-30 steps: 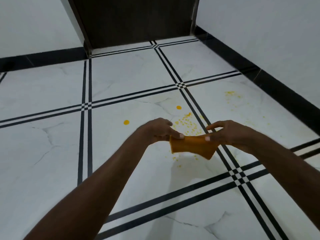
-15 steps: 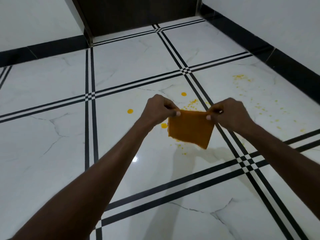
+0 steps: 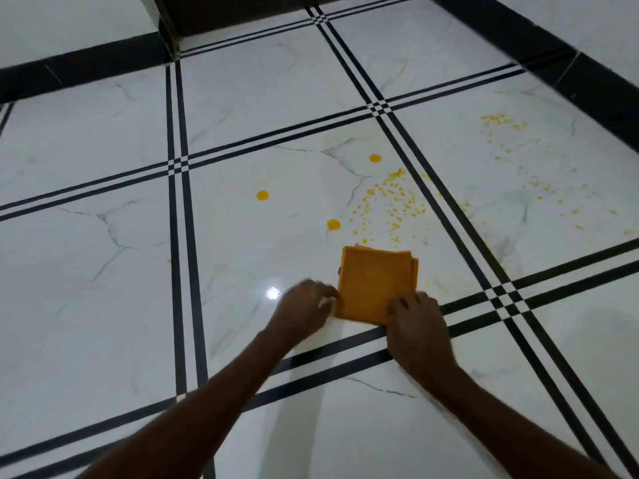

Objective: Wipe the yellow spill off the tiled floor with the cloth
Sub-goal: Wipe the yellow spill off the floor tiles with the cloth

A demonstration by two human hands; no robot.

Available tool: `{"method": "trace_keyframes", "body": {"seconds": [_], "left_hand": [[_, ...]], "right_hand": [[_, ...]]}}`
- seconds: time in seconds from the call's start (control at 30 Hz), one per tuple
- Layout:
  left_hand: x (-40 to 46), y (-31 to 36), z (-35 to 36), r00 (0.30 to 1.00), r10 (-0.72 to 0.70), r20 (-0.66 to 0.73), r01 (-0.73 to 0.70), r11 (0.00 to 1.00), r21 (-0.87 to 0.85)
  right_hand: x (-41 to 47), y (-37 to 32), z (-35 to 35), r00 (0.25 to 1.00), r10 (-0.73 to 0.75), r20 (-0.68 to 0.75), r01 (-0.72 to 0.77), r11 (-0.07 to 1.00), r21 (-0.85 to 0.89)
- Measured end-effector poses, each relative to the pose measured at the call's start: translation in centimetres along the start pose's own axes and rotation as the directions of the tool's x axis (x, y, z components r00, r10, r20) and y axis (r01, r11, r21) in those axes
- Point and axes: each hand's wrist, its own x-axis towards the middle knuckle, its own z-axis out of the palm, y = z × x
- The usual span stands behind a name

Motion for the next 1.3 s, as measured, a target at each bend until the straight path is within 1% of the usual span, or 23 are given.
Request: {"method": "trace_keyframes", "body": {"seconds": [0.03,0.1,0.17,0.2,0.23,0.3,0.4,0.43,0.47,0.5,0.57,0.63,0.7,0.77,0.83,0.9,0.93,1.0,1.07,1.13,1.17,1.23,1.3], "left_hand": [[0.2,-0.8,-0.2,0.994,-0.026,-0.111,0.026,1.0,0.007],[0.8,-2.5,-0.9,0.962,-0.099,-0.253,0.101,0.995,-0.004],[1.4,-4.3,-1.4,0.954,-0.144,-0.263,0.155,0.988,0.02],[1.7,-5.4,-1.4,0.956,-0.151,-0.252,0.17,0.984,0.054],[1.9,-6.5,-1.5,0.956,-0.165,-0.244,0.192,0.977,0.089],[2.1,-8.6,-1.5,0.95,-0.221,-0.222,0.256,0.956,0.143],[2.1,-10.9,-0.7,0.944,-0.271,-0.187,0.309,0.927,0.213],[2.0,-11.3,-0.3,0.945,-0.265,-0.191,0.307,0.921,0.241],[1.9,-11.5,0.2,0.946,-0.246,-0.209,0.297,0.918,0.264],[1.7,-11.7,0.7,0.947,-0.224,-0.23,0.285,0.917,0.279],[1.5,-12.0,1.3,0.939,-0.19,-0.287,0.275,0.916,0.292],[1.5,-12.2,1.4,0.935,-0.175,-0.31,0.27,0.916,0.296],[1.6,-12.4,1.5,0.934,-0.17,-0.315,0.268,0.915,0.302],[1.7,-12.4,1.6,0.933,-0.174,-0.315,0.273,0.912,0.305],[1.7,-12.5,1.5,0.931,-0.184,-0.316,0.279,0.915,0.291],[1.8,-12.4,1.4,0.933,-0.196,-0.303,0.286,0.913,0.29],[1.8,-12.3,1.3,0.934,-0.2,-0.297,0.287,0.913,0.289],[1.8,-12.4,1.2,0.937,-0.209,-0.279,0.29,0.911,0.292],[1.9,-12.4,1.0,0.943,-0.225,-0.247,0.293,0.911,0.289],[2.1,-12.3,0.6,0.946,-0.242,-0.214,0.297,0.913,0.28],[1.9,-12.0,0.4,0.948,-0.251,-0.196,0.299,0.912,0.28],[2.0,-11.5,0.1,0.944,-0.271,-0.19,0.315,0.912,0.262],[1.8,-10.5,-0.1,0.93,-0.281,-0.238,0.336,0.912,0.235]], "right_hand": [[0.9,-0.2,1.2,0.998,-0.061,-0.028,0.06,0.998,-0.031],[3.5,-0.5,3.4,0.978,-0.197,0.069,0.2,0.979,-0.039],[6.6,0.3,4.6,0.968,-0.238,0.084,0.241,0.97,-0.03],[8.0,1.2,4.9,0.978,-0.203,0.049,0.205,0.978,-0.035],[9.2,2.5,5.1,0.989,-0.151,0.003,0.151,0.988,-0.044],[10.5,5.2,4.4,0.991,0.06,-0.116,-0.067,0.996,-0.056],[8.1,4.3,3.9,0.873,0.453,-0.179,-0.447,0.891,0.077],[6.6,2.1,4.4,0.827,0.525,-0.204,-0.513,0.851,0.111],[4.9,-0.7,5.0,0.83,0.521,-0.197,-0.507,0.853,0.121],[3.3,-3.5,5.8,0.878,0.445,-0.175,-0.431,0.895,0.116],[2.4,-6.4,7.4,0.985,0.137,-0.108,-0.133,0.99,0.045],[6.3,-5.0,7.2,0.981,-0.193,-0.032,0.193,0.981,-0.023],[11.3,-1.8,6.6,0.933,-0.359,-0.002,0.356,0.927,-0.12],[14.3,1.3,6.0,0.963,-0.265,-0.041,0.256,0.955,-0.148],[13.6,1.1,5.5,0.992,-0.004,-0.129,-0.005,0.998,-0.064],[9.9,-2.2,6.1,0.97,0.185,-0.159,-0.19,0.982,-0.017],[7.5,-4.1,6.6,0.972,0.182,-0.146,-0.187,0.982,-0.019],[3.8,-6.2,7.5,0.994,0.037,-0.1,-0.041,0.998,-0.039],[4.9,-4.4,7.3,0.983,-0.173,-0.055,0.17,0.984,-0.053],[8.1,-0.9,6.6,0.962,-0.273,-0.023,0.27,0.958,-0.1],[8.9,0.8,6.2,0.973,-0.227,-0.048,0.221,0.97,-0.105],[8.7,2.0,5.7,0.991,0.037,-0.13,-0.042,0.999,-0.034],[5.6,-0.9,6.5,0.93,0.314,-0.192,-0.309,0.95,0.056]]}}
